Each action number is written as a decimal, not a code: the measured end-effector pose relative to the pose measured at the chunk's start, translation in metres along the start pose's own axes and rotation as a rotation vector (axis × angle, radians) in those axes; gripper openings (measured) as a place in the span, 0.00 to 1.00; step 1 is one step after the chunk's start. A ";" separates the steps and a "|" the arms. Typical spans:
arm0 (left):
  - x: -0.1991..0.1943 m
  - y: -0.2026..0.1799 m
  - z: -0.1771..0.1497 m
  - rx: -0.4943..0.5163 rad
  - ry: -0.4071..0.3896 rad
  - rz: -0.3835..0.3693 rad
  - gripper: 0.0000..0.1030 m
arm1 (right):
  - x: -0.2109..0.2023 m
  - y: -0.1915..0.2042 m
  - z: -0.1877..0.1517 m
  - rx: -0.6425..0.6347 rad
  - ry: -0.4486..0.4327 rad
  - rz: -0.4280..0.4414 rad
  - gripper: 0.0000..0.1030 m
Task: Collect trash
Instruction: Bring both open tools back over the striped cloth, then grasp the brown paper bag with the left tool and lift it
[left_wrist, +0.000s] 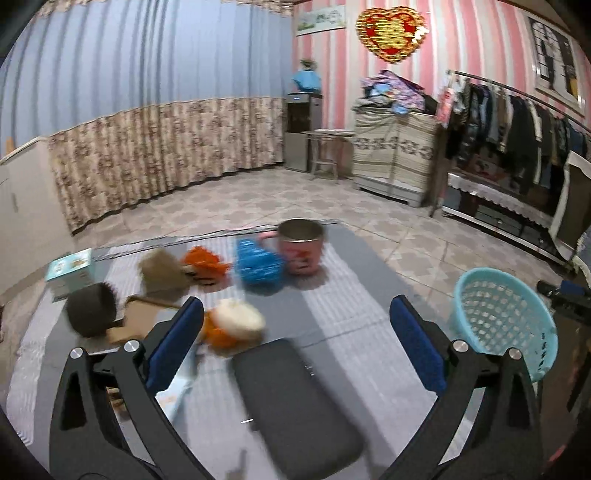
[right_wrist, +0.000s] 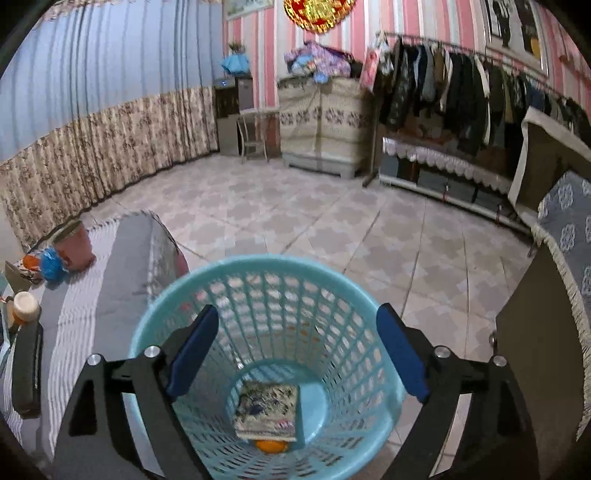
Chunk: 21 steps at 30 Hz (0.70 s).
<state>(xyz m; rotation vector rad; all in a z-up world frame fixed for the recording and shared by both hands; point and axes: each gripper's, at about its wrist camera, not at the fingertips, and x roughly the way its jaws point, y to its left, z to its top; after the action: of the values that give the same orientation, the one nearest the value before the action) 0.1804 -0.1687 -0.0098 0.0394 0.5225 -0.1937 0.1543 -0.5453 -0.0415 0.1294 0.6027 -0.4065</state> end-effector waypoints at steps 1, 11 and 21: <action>-0.003 0.009 -0.002 -0.009 0.000 0.014 0.95 | -0.002 0.005 0.003 -0.002 -0.016 0.007 0.84; -0.011 0.111 -0.033 -0.093 0.061 0.171 0.95 | -0.026 0.083 -0.003 -0.036 -0.082 0.162 0.89; 0.012 0.155 -0.070 -0.117 0.138 0.181 0.94 | -0.030 0.167 -0.025 -0.087 -0.030 0.269 0.89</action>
<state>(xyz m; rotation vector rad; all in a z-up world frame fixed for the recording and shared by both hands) 0.1861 -0.0122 -0.0778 -0.0147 0.6634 0.0171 0.1867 -0.3772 -0.0450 0.1194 0.5634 -0.1220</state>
